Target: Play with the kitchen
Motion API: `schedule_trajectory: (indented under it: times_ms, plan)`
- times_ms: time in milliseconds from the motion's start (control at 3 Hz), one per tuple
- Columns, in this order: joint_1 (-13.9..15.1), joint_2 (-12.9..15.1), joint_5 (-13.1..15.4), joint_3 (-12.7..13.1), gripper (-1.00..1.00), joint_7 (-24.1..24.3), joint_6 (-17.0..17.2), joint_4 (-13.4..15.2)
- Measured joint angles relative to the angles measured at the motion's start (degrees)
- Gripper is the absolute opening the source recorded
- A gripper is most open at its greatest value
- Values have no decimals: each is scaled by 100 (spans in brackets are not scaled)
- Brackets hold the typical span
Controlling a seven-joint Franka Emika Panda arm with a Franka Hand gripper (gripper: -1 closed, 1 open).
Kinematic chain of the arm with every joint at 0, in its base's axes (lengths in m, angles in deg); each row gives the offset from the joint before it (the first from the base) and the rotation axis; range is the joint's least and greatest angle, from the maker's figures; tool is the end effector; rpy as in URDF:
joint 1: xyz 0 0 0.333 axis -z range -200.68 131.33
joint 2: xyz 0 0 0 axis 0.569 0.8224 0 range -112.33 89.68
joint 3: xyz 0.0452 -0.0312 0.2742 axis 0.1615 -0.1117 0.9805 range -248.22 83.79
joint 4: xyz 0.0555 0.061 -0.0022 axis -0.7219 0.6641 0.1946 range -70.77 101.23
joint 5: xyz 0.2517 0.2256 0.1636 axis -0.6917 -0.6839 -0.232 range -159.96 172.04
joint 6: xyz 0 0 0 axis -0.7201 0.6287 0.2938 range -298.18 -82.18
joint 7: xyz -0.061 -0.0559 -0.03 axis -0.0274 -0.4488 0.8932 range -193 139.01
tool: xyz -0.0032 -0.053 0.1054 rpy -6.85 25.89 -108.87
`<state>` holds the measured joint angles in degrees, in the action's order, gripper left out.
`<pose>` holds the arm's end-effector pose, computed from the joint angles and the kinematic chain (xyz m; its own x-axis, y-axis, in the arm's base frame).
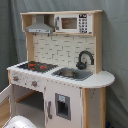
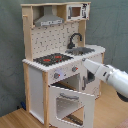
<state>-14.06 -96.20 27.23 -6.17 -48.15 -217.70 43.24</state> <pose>0.1165 0.5383 0.4846 0.1928 0.9172 -0.3487 -0.1824 0.3827 0.9057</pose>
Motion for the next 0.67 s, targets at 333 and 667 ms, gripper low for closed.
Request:
schedule_trajectory:
  times_ms: [333,667]
  plan:
    - [25,86,-57,548,100,12,-68,-330]
    - [254,139,-59,920,100,11,-328,-728]
